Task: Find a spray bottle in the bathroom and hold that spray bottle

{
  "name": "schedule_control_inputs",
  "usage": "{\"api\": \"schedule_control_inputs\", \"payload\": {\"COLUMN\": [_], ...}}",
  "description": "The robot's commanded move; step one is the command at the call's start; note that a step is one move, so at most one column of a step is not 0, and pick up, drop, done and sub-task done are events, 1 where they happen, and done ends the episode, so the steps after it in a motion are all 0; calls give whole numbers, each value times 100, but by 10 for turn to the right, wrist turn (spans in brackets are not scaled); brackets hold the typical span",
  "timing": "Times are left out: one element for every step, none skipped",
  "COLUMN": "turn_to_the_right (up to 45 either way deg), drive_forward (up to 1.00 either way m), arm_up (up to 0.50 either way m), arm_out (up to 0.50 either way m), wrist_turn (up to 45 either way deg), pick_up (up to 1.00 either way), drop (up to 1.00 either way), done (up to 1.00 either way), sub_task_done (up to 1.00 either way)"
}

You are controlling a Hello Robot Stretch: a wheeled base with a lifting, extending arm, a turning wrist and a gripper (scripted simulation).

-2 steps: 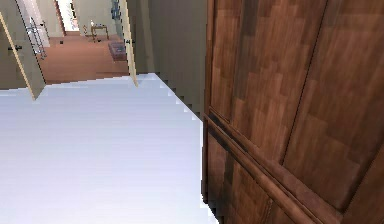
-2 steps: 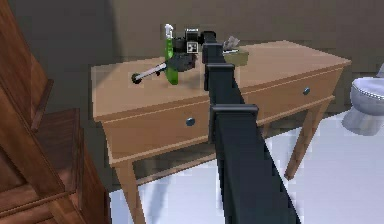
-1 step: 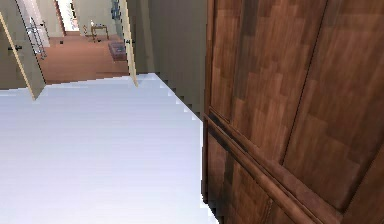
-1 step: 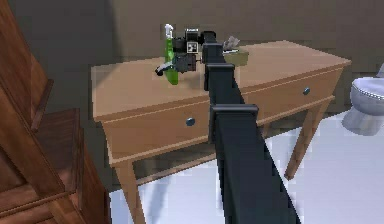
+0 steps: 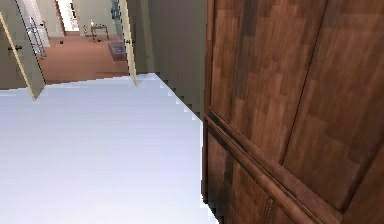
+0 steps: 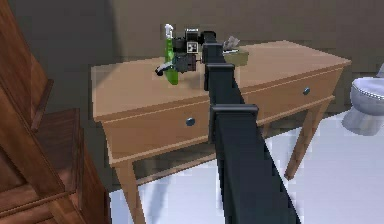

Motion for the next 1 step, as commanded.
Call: {"api": "schedule_control_inputs", "payload": {"turn_to_the_right": [0], "drive_forward": [0], "arm_up": [0], "arm_out": [0], "wrist_turn": [0], "pick_up": [0], "drop": [0], "done": [100], "sub_task_done": [0]}}
